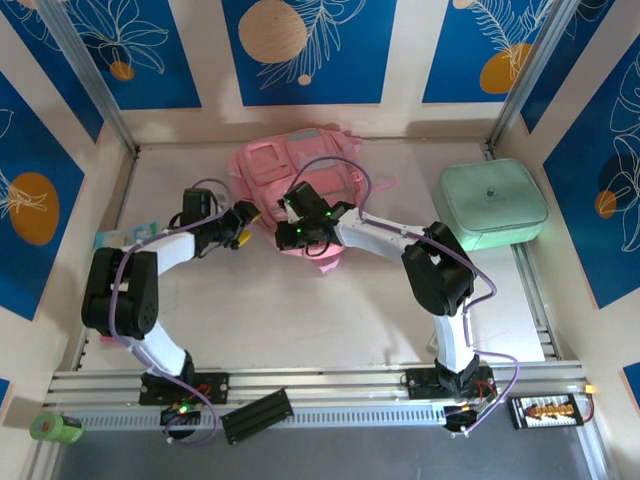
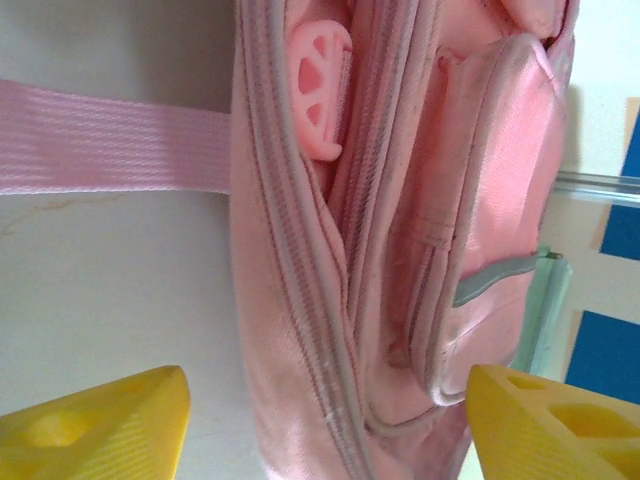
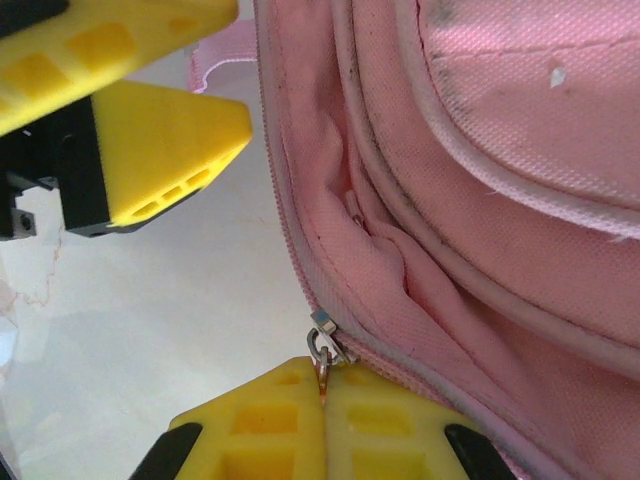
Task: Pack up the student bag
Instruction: Zip the student bag at the top-center of the table.
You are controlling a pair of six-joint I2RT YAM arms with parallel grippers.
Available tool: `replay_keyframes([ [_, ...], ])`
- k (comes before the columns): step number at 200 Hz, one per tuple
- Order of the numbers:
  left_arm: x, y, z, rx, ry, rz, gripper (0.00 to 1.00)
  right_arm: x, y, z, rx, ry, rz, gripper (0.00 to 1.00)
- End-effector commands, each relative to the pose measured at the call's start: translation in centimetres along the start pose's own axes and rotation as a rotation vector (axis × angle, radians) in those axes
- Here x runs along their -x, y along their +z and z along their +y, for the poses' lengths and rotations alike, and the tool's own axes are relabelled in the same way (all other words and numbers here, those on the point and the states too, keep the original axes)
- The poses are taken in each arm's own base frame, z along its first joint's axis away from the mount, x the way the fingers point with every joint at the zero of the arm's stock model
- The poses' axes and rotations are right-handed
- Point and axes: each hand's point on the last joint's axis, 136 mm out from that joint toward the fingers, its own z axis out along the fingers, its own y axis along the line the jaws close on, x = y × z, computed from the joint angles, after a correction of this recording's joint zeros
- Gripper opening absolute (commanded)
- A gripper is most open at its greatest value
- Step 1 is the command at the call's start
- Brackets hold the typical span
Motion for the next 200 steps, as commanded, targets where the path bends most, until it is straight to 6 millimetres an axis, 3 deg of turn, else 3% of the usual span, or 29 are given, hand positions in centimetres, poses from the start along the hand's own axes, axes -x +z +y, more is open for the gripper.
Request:
replay_keyframes([
  [1, -0.9, 1.5, -0.5, -0.037, -0.023, 0.035, 0.67, -0.2, 0.0, 1.8, 0.055, 0.002, 0.021, 0.0],
  [32, -1.5, 3.0, 0.2, -0.033, -0.055, 0.058, 0.56, -1.1, 0.2, 1.5, 0.025, 0.017, 0.044, 0.0],
  [51, -1.3, 3.4, 0.2, -0.038, -0.056, 0.06, 0.43, -1.9, 0.1, 0.8, -0.017, 0.034, 0.071, 0.0],
  [69, -0.7, 3.5, 0.2, -0.017, -0.028, 0.039, 0.28, -2.4, -0.5, -0.1, -0.051, 0.06, 0.085, 0.0],
  [109, 0.3, 3.6, 0.0, 0.02, 0.019, 0.014, 0.06, -3.2, -3.2, -3.1, -0.212, 0.071, 0.083, 0.0],
  [167, 0.4, 3.5, 0.3, 0.04, 0.035, 0.017, 0.0, -5.6, -7.9, -10.3, -0.536, 0.171, 0.075, 0.0],
  [185, 0.3, 3.5, 0.2, 0.034, 0.034, 0.022, 0.0, -5.6, -7.7, -10.7, -0.52, 0.182, 0.084, 0.0],
  [200, 0.2, 3.6, 0.1, 0.03, 0.033, 0.028, 0.02, -5.2, -7.1, -9.9, -0.483, 0.163, 0.088, 0.0],
])
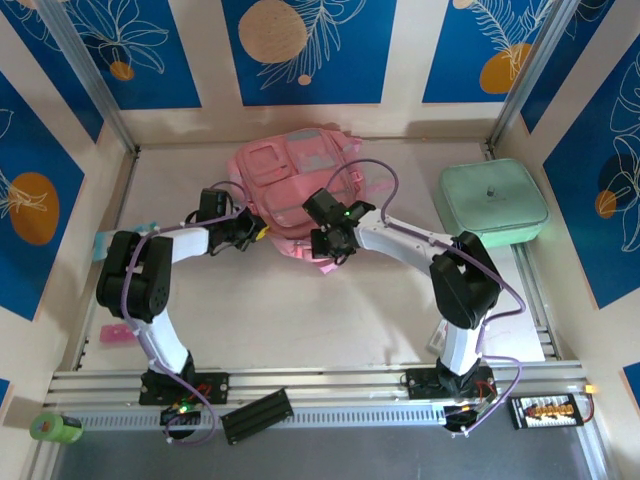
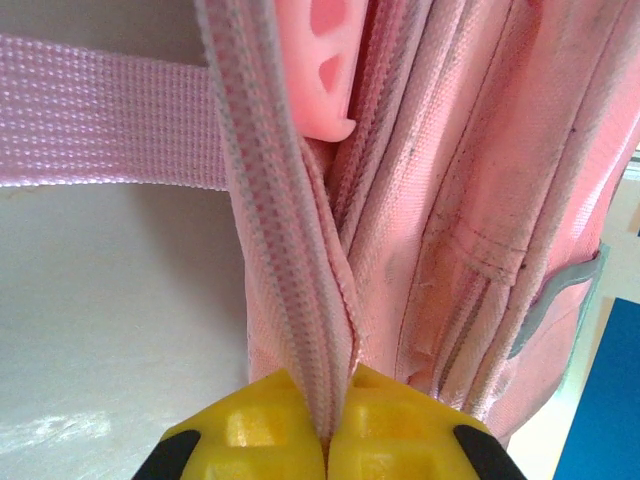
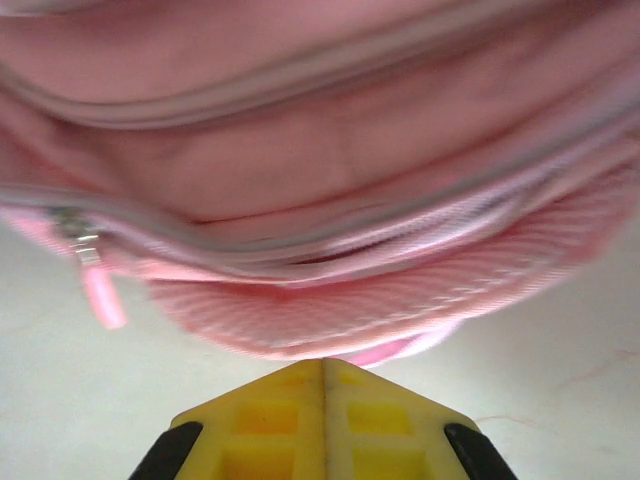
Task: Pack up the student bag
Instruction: Zip the student bag at the top-center of the table.
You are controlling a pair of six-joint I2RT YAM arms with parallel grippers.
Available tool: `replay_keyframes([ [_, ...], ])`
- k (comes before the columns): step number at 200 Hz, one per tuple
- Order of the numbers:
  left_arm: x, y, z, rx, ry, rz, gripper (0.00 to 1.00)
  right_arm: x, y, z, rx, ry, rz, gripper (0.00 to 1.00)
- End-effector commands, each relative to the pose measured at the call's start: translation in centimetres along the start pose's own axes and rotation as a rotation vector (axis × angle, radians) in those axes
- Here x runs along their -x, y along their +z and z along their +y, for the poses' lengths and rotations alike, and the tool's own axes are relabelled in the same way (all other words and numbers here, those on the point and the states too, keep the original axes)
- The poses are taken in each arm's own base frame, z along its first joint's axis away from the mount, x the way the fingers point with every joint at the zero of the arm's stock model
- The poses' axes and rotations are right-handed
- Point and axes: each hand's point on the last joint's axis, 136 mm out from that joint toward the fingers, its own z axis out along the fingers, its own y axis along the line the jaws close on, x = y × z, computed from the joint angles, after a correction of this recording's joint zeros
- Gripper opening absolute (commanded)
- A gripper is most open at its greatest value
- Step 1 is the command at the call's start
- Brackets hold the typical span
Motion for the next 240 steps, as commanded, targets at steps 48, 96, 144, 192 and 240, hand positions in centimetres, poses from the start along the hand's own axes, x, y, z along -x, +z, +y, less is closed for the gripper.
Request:
replay_keyframes([
  [48, 1.1, -0.2, -1.3, -0.024, 0.039, -0.023, 0.03, 0.6, -1.6, 3.4, 0.017, -0.096, -0.054, 0.2],
  [96, 0.8, -0.4, -1.9, -0.041, 0.047, -0.008, 0.03, 0.3, -0.4, 5.9, -0.079, -0.103, -0.075, 0.31],
  [144, 0.5, -0.4, -1.9, -0.043, 0.052, 0.004, 0.03, 0.9, 1.3, 5.9, -0.155, -0.032, -0.06, 0.34],
  [192, 0.5, -0.5, -2.0, -0.045, 0.052, 0.008, 0.03, 1.3, 2.8, 6.4, -0.108, -0.035, -0.041, 0.27],
  [240, 0.6, -0.5, -1.9, -0.035, 0.057, 0.004, 0.03, 1.5, 2.8, 5.2, -0.164, -0.03, -0.035, 0.12],
])
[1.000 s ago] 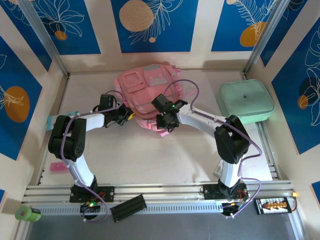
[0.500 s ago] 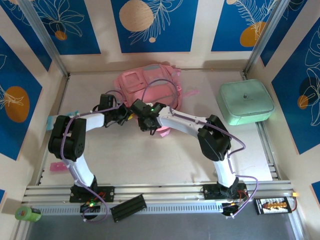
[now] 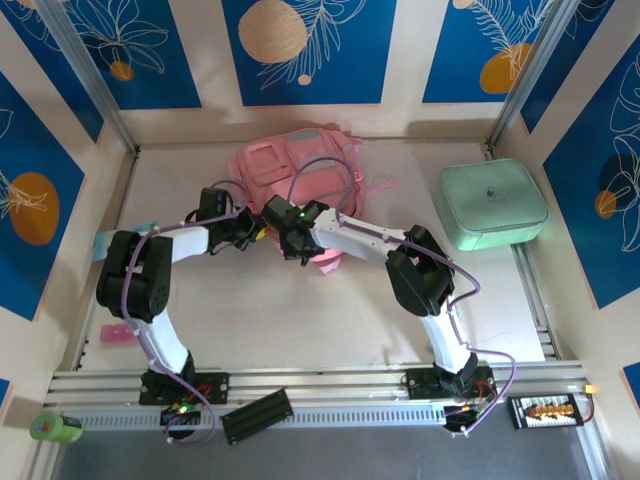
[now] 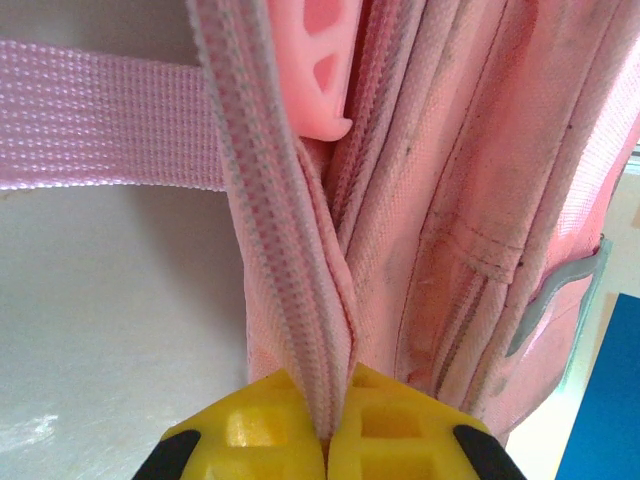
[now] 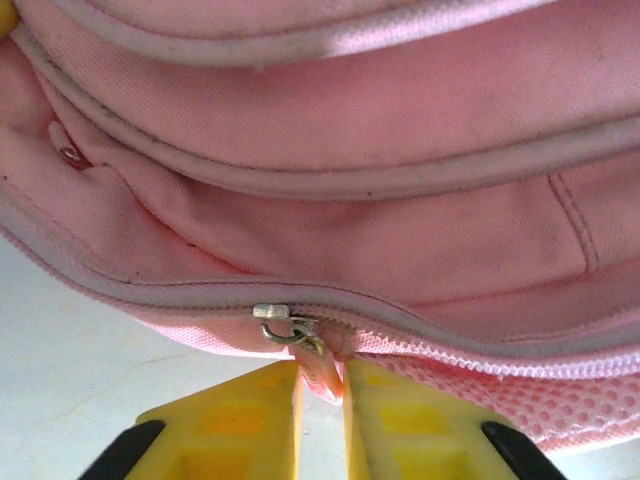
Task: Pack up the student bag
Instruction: Zip the student bag at the top-center of the table.
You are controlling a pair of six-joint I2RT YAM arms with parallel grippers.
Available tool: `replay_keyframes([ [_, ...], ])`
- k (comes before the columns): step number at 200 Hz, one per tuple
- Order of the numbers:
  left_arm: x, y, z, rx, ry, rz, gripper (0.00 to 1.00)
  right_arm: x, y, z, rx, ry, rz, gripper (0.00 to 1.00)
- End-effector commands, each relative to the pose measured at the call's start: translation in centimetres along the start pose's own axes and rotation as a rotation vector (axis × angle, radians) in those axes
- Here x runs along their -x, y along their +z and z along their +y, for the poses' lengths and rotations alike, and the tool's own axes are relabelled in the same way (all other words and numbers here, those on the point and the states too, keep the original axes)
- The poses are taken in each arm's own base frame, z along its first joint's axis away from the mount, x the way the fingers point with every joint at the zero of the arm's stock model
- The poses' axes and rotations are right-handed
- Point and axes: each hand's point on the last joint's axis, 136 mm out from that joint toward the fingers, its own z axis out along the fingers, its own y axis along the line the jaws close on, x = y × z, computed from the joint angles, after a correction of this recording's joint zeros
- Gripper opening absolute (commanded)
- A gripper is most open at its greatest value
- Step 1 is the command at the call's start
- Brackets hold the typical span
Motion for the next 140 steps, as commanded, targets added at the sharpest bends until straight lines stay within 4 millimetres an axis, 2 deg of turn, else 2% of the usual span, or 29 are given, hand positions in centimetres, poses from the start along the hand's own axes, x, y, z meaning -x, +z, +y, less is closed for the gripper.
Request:
replay_keyframes([
  [1, 0.7, -0.5, -1.8, -0.036, 0.051, -0.006, 0.02, 0.2, 0.3, -0.9, -0.048, 0.009, 0.005, 0.11],
  [37, 1.2, -0.6, -1.6, -0.016, 0.057, -0.024, 0.01, -0.3, -1.1, -3.1, -0.112, 0.016, -0.016, 0.05],
  [69, 1.6, -0.6, -1.5, -0.007, 0.055, -0.03, 0.0, -0.5, -2.8, -5.0, -0.158, 0.035, -0.035, 0.04],
  [99, 1.7, -0.6, -1.4, -0.004, 0.057, -0.031, 0.0, -1.0, -3.1, -6.7, -0.216, 0.048, -0.022, 0.03],
  [115, 1.6, -0.6, -1.6, -0.01, 0.057, -0.025, 0.0, -0.9, -3.0, -5.9, -0.164, 0.014, -0.022, 0.04],
  [140, 1.4, -0.7, -1.8, -0.017, 0.056, -0.017, 0.0, 0.0, -4.2, -1.7, 0.014, -0.078, -0.072, 0.11],
])
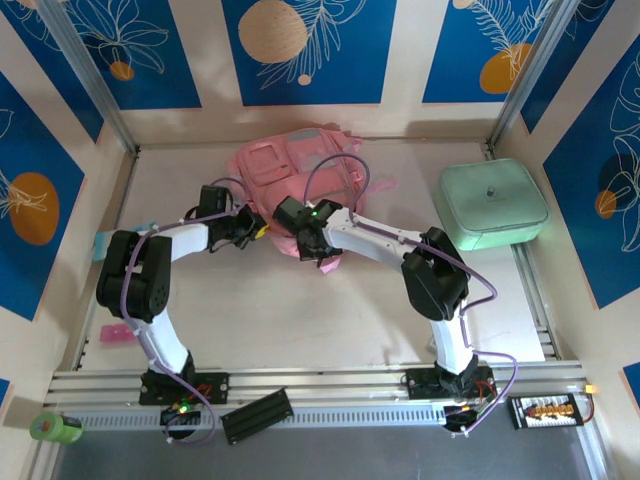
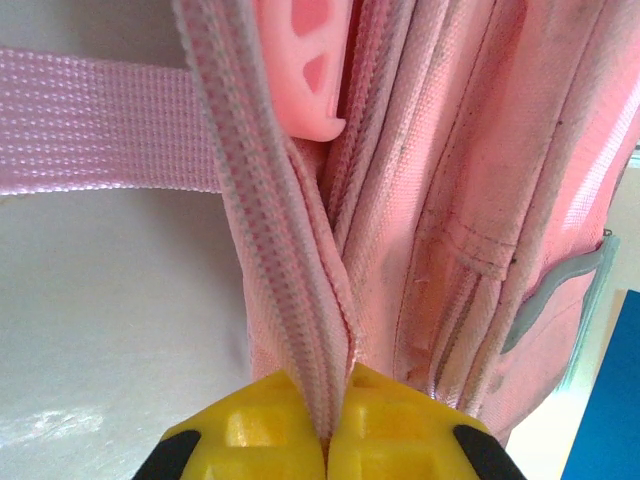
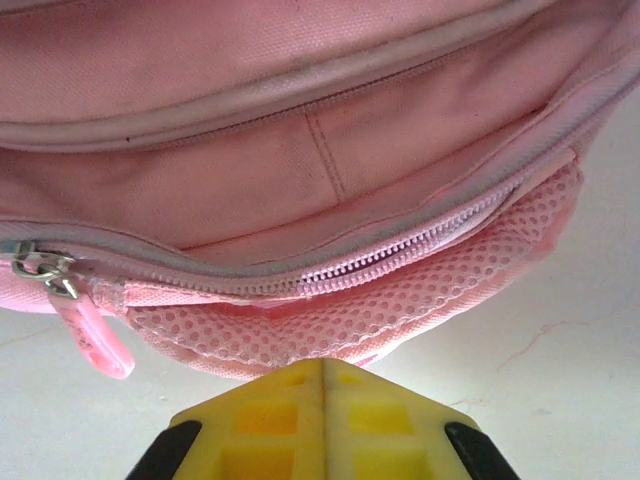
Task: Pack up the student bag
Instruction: Zip the student bag at the top-center of the table.
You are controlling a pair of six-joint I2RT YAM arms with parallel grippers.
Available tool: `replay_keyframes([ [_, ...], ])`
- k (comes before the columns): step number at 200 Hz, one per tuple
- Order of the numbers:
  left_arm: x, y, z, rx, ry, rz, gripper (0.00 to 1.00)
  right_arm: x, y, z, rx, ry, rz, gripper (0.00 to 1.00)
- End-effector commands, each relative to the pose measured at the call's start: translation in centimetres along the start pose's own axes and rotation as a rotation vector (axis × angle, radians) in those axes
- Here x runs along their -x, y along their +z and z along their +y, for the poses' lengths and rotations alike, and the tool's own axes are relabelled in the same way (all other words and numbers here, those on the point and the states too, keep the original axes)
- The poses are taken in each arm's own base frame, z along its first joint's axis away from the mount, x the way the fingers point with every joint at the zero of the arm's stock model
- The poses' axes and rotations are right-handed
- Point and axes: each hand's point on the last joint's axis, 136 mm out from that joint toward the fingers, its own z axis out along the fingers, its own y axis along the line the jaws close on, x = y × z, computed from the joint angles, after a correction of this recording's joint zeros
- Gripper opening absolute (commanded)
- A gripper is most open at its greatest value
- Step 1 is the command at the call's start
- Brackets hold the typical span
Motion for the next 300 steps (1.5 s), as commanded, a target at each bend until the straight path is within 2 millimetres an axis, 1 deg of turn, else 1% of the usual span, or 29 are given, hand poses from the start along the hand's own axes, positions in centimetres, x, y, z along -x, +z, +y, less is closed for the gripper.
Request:
replay_keyframes([
  [1, 1.3, -0.5, -1.5, -0.034, 0.044, -0.024, 0.0, 1.1, -2.6, 3.0, 0.153, -0.062, -0.067, 0.11],
  [14, 1.2, -0.6, -1.6, -0.037, 0.044, -0.022, 0.0, 1.5, -3.3, 4.5, 0.202, -0.065, -0.077, 0.16],
  [27, 1.2, -0.6, -1.5, -0.036, 0.043, -0.023, 0.0, 1.5, -3.0, 5.3, 0.217, -0.052, -0.064, 0.22],
  [41, 1.1, -0.6, -1.5, -0.037, 0.043, -0.02, 0.0, 1.6, -2.5, 5.7, 0.214, -0.036, -0.054, 0.26],
  [71, 1.0, -0.6, -1.6, -0.04, 0.045, -0.015, 0.0, 2.0, -1.2, 5.8, 0.183, -0.033, -0.047, 0.3],
  [117, 1.0, -0.5, -1.6, -0.042, 0.046, -0.009, 0.0, 2.1, 0.1, 5.9, 0.177, -0.04, -0.024, 0.28],
  [151, 0.9, -0.6, -1.7, -0.048, 0.045, -0.006, 0.0, 1.6, 1.1, 5.7, 0.152, -0.04, 0.001, 0.28],
  [195, 0.9, -0.7, -1.9, -0.052, 0.045, -0.007, 0.0, 1.2, 2.3, 5.7, 0.114, -0.037, 0.03, 0.18],
  [210, 0.9, -0.7, -1.9, -0.053, 0.045, -0.005, 0.0, 1.3, 2.3, 5.9, 0.114, -0.036, 0.027, 0.14],
  [227, 0.9, -0.7, -2.0, -0.053, 0.045, -0.007, 0.0, 1.3, 2.1, 6.4, 0.128, -0.041, 0.022, 0.12],
  [240, 0.9, -0.7, -1.9, -0.052, 0.046, -0.006, 0.0, 1.2, 1.9, 6.7, 0.137, -0.041, 0.02, 0.12],
  [268, 0.8, -0.7, -1.9, -0.051, 0.043, -0.007, 0.0, 1.0, 2.1, 6.7, 0.127, -0.014, 0.026, 0.17],
  [300, 0.9, -0.8, -1.9, -0.051, 0.045, -0.01, 0.0, 1.3, 2.5, 5.8, 0.06, 0.006, 0.01, 0.17],
])
